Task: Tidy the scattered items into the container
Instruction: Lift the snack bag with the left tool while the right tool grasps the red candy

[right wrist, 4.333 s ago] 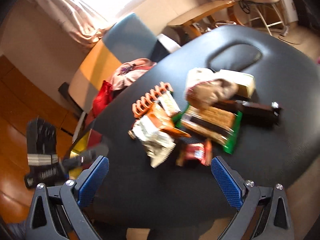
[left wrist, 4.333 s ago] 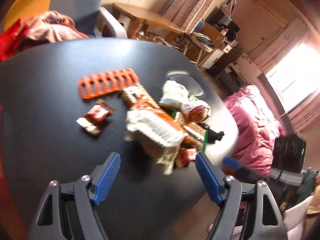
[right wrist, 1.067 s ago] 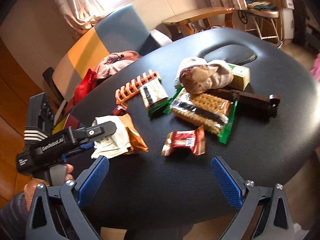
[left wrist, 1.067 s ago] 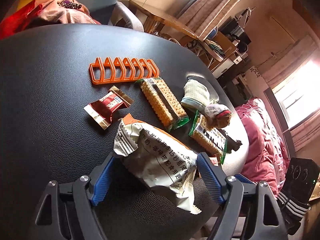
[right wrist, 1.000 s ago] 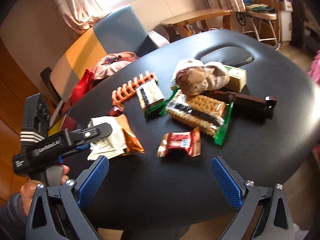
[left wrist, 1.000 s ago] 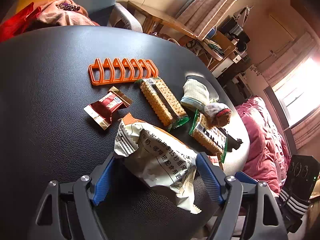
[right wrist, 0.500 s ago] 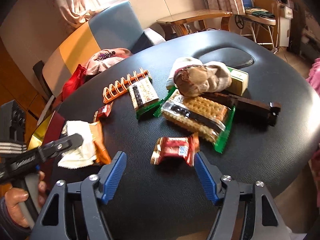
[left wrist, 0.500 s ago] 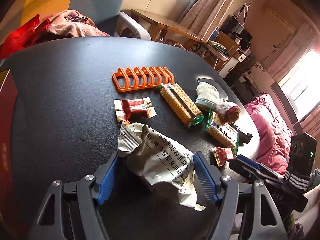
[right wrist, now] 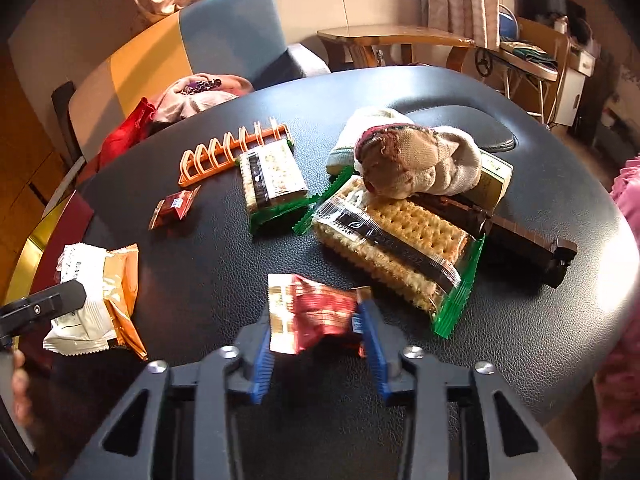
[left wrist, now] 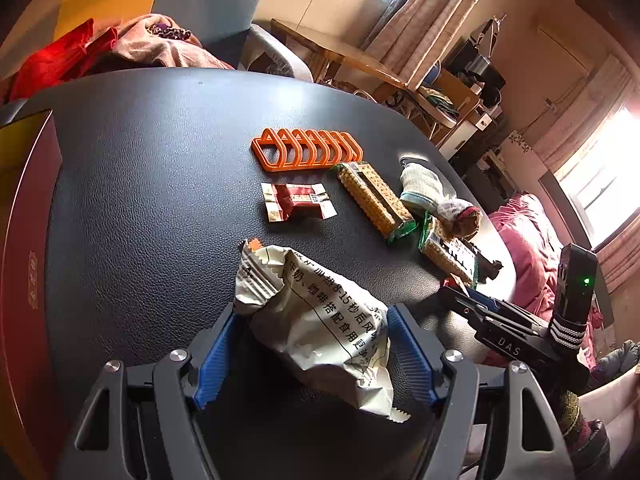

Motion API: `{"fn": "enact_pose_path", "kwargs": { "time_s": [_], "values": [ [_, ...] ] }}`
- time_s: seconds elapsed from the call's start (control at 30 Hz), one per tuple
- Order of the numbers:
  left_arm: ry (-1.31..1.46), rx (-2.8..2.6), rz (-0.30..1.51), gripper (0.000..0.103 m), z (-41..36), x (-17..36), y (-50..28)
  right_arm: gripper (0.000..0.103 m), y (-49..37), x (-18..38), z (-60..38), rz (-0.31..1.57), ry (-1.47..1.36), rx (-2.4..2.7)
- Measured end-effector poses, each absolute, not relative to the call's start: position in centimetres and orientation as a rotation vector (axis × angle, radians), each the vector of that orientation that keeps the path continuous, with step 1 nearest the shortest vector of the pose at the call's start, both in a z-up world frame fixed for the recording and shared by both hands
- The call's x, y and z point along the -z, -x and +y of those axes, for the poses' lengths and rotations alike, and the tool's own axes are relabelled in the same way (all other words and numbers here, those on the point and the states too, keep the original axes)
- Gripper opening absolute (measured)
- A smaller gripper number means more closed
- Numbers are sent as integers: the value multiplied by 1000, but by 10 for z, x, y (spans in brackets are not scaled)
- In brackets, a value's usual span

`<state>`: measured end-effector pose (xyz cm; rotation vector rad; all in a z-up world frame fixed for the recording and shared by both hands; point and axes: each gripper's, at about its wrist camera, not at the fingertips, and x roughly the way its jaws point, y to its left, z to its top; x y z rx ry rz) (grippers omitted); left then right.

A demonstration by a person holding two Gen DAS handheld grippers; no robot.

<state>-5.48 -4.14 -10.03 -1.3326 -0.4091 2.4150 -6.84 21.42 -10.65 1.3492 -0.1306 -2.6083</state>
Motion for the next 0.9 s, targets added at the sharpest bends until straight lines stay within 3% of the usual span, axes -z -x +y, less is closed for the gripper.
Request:
{"fn": "enact_pose_path", "kwargs": {
  "time_s": [0.1,0.9],
  "values": [
    [1327,-2429,-390,74,-39,98,52,31,67,107,218,-145,-1345,2610],
    [1230,-2573,-357,68,-73,69,5,31,37,79,151,-132,-1234,2495]
  ]
}}
